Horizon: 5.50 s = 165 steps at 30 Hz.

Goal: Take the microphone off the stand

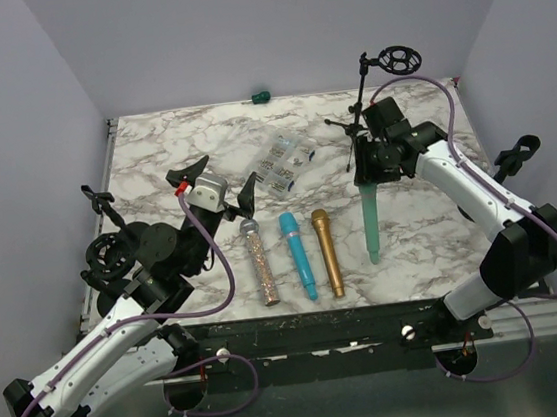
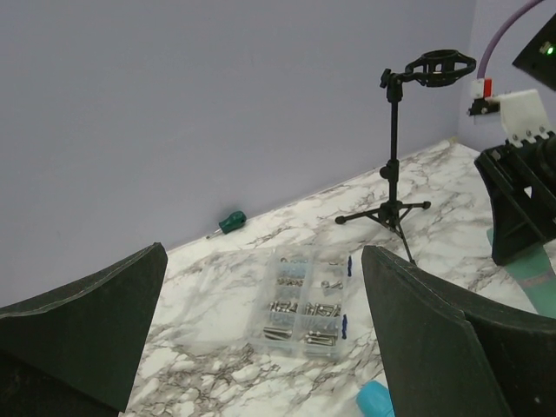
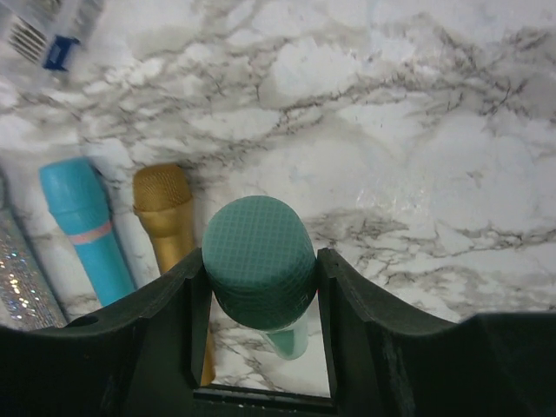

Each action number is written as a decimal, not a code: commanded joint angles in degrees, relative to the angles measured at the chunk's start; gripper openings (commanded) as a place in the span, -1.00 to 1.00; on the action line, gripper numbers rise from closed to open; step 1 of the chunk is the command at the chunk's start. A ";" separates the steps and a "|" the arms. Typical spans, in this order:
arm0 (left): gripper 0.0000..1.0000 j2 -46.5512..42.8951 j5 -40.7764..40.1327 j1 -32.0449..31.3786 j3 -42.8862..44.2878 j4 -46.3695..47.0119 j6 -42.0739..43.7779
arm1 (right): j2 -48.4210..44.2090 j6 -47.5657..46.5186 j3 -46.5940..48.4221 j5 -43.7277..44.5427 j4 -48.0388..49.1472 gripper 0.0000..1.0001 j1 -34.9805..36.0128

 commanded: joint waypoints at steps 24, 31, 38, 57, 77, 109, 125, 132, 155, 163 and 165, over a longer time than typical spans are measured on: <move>0.97 1.25 1.28 -0.17 1.63 -0.67 -1.14 | 8.26 9.45 -18.04 -8.87 14.77 -0.99 5.33; 0.97 1.35 1.32 -0.20 1.70 -0.71 -1.32 | 9.46 11.05 -20.29 -8.15 18.33 -0.99 5.43; 0.97 1.26 1.44 -0.22 1.72 -0.80 -1.40 | 10.46 11.98 -21.20 -6.89 20.09 -0.97 5.43; 0.97 0.58 1.62 -0.16 1.87 -0.97 -1.67 | 10.52 12.08 -21.07 -4.46 19.93 -0.22 5.43; 0.97 0.45 1.66 -0.19 1.90 -0.97 -1.76 | 5.52 10.72 -15.18 -1.28 14.90 0.43 5.40; 0.97 -1.28 0.92 -0.22 1.63 -0.54 -0.79 | 3.70 30.33 -16.65 4.09 65.88 0.64 -3.81; 0.97 -1.14 0.60 -0.21 1.41 -0.10 -0.26 | 26.10 19.79 -13.87 -0.64 68.10 0.38 -4.15; 0.97 -0.47 0.77 -0.16 1.46 -0.10 -0.36 | 27.84 18.81 -15.35 1.26 65.44 0.39 -6.72; 0.97 0.28 1.50 -0.21 1.54 -0.36 -1.14 | 13.62 20.77 -21.72 -5.41 58.06 0.46 -23.17; 0.97 0.44 1.46 -0.22 1.63 -0.36 -1.05 | 12.17 31.43 -22.28 -20.03 69.35 0.54 -26.03; 0.97 0.54 1.49 -0.18 1.63 -0.36 -1.05 | 13.01 33.89 -21.62 -21.36 72.01 0.52 -26.23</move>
